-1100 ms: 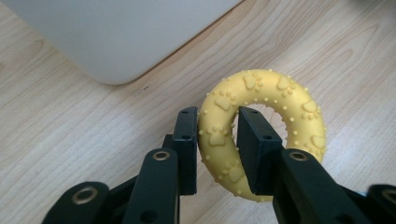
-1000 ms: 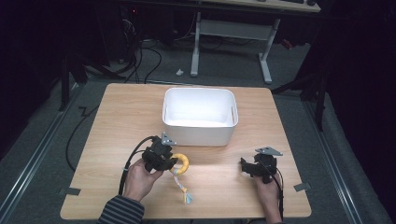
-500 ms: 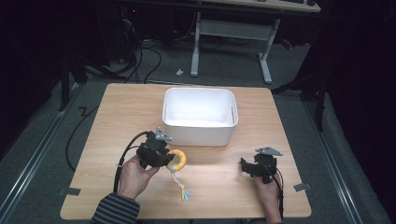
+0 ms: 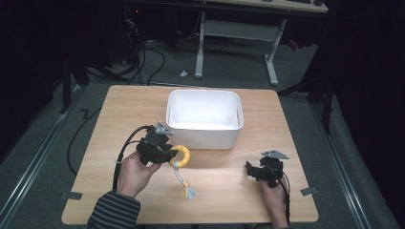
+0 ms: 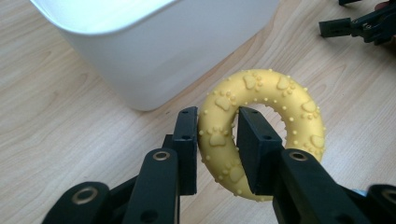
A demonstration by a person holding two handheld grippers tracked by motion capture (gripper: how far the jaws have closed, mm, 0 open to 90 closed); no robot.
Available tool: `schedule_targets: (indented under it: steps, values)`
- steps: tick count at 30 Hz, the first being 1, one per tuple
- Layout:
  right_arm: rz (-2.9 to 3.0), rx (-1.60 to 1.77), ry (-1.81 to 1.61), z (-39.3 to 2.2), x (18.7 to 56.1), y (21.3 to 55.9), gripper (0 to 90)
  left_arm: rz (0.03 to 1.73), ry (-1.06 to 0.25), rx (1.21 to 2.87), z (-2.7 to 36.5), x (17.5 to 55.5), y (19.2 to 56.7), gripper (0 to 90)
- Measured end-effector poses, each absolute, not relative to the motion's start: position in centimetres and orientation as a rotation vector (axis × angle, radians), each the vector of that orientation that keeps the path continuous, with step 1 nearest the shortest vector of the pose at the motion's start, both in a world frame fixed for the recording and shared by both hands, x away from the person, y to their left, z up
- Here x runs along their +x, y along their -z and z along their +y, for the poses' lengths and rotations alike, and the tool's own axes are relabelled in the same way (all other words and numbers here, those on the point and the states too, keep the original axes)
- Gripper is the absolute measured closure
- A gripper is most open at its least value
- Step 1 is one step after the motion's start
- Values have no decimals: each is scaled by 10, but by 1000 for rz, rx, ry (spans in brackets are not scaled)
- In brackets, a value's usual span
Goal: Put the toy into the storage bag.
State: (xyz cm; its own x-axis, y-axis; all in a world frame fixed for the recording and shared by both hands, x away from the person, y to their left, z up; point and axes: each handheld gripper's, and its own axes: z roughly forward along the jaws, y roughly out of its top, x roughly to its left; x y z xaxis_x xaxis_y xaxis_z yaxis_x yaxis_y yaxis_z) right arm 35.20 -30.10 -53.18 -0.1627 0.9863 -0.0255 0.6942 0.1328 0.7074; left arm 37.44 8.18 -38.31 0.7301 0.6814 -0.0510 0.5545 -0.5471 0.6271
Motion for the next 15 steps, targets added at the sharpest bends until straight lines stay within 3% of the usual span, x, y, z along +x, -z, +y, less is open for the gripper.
schedule_targets:
  steps: [15]
  values:
    - [1919, 1610, -773, -301, 352, 532, 153, 919, -244, 2276, 77, 397, 349, 696]
